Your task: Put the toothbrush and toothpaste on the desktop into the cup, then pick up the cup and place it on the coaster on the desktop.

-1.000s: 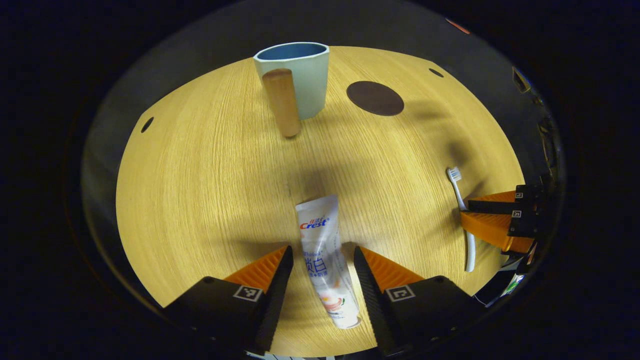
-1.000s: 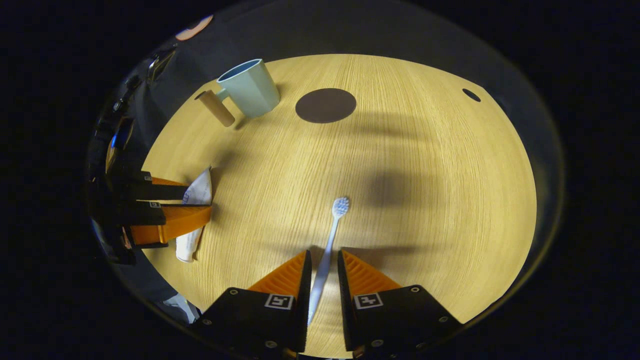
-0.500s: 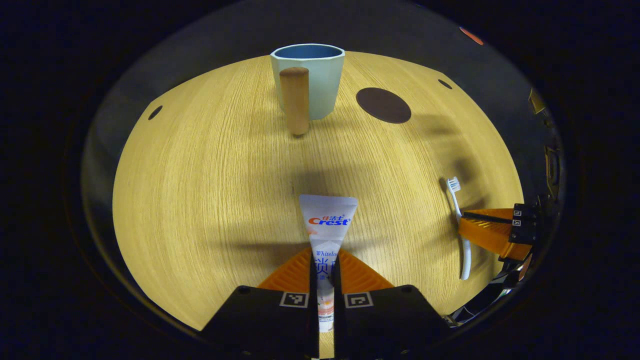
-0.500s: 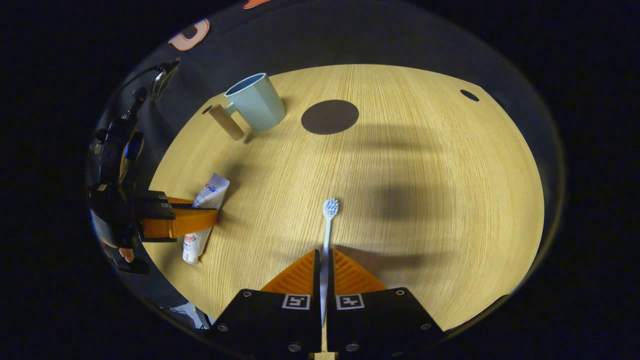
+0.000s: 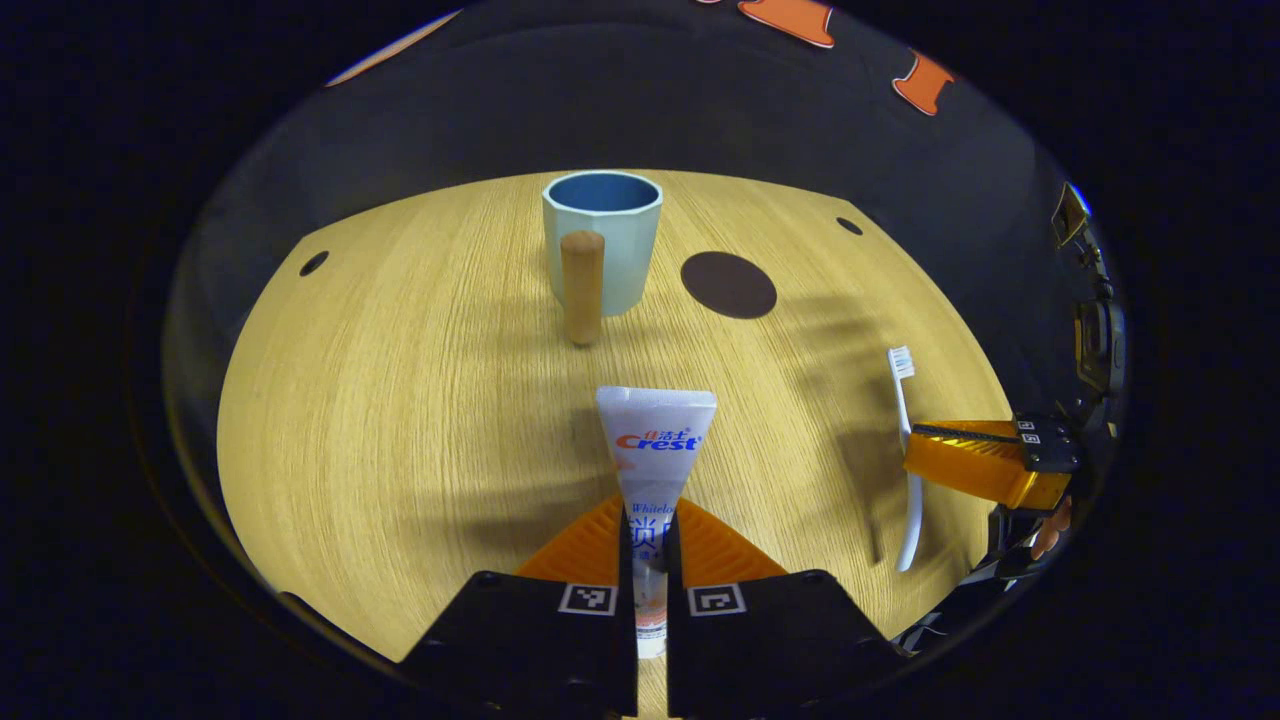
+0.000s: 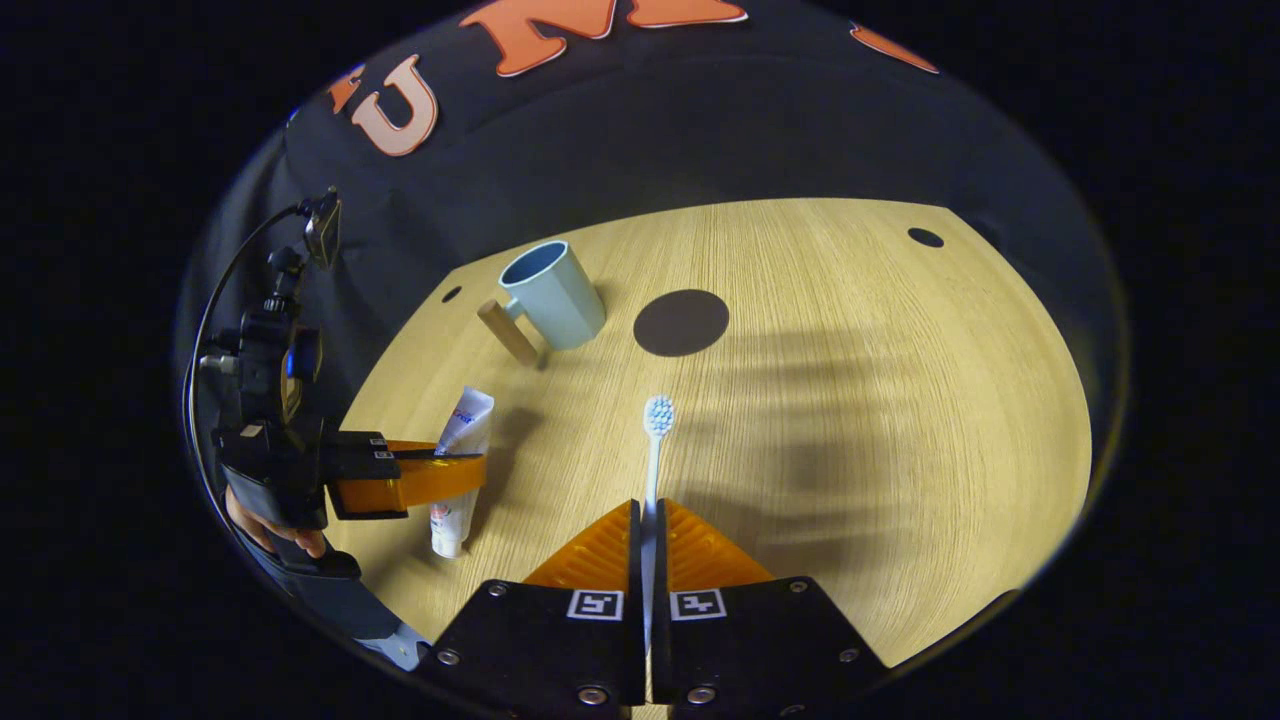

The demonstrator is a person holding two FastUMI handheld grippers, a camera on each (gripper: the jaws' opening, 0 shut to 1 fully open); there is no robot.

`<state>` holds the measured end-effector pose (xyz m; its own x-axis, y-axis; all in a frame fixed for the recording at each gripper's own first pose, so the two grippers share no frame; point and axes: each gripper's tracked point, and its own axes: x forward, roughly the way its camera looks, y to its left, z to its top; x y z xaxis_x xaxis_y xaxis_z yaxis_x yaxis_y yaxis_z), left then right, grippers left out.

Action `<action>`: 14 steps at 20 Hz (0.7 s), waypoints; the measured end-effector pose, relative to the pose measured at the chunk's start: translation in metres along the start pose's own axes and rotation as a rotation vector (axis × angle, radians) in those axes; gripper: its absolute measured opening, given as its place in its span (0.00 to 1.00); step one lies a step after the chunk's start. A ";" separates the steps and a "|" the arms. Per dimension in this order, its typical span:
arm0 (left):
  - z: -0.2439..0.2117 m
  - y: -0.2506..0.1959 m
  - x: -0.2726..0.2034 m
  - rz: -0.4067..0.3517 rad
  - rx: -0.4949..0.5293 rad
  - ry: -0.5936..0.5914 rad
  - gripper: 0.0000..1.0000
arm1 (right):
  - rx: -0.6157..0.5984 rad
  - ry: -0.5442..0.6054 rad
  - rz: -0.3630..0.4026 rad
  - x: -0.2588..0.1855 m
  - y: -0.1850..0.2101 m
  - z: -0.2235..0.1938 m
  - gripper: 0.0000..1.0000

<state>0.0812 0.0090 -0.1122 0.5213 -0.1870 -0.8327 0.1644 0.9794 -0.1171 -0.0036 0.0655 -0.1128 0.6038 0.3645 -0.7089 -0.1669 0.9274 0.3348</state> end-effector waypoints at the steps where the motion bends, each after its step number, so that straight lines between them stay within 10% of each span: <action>1: 0.000 -0.004 0.004 0.001 0.006 -0.032 0.11 | 0.003 -0.022 0.007 -0.002 0.002 0.004 0.03; 14: 0.027 0.000 -0.018 0.014 -0.004 -0.492 0.11 | 0.029 -0.313 0.056 -0.027 0.014 0.078 0.03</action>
<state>0.0944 0.0103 -0.0832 0.8571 -0.1869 -0.4800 0.1523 0.9821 -0.1104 0.0384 0.0617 -0.0402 0.8055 0.3676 -0.4649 -0.1870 0.9020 0.3891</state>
